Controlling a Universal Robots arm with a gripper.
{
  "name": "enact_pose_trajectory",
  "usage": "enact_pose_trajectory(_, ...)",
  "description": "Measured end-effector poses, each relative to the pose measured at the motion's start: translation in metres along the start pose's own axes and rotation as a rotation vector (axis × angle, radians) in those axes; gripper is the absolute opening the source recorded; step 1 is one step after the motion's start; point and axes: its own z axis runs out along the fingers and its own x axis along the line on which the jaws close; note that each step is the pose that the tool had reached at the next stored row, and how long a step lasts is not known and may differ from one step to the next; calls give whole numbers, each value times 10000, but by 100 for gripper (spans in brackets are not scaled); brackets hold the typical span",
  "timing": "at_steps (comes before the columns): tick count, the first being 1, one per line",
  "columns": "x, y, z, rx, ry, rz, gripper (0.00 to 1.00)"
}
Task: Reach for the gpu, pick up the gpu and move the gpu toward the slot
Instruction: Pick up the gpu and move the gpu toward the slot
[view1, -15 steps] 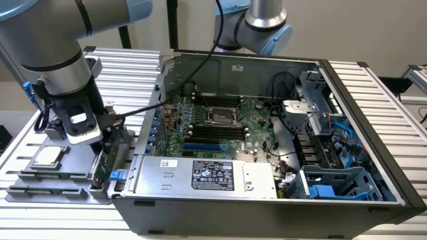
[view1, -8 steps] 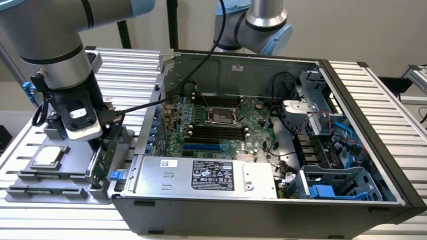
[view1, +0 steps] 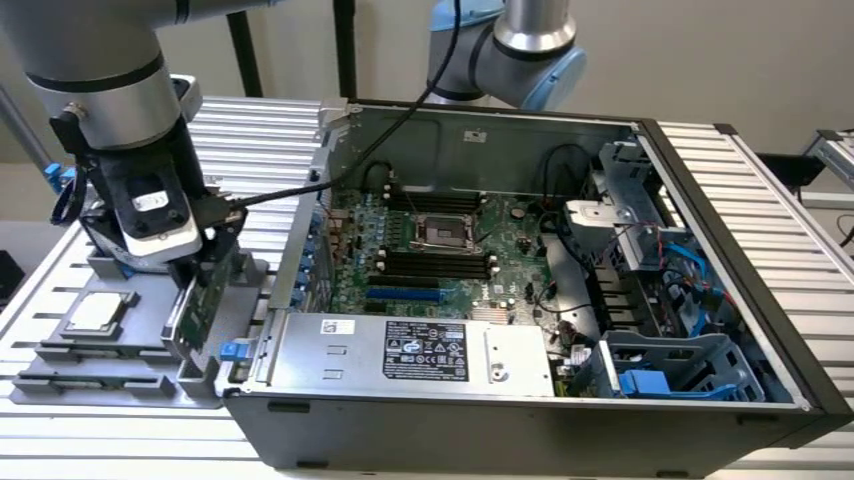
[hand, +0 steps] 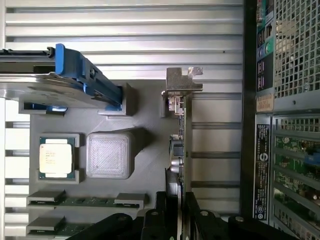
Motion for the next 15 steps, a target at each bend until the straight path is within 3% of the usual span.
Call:
enact_pose_trajectory(7,-96,-8,-318,1,99,-1,26)
enact_pose_trajectory(15,-256,-14,-687,1,143,-1,26)
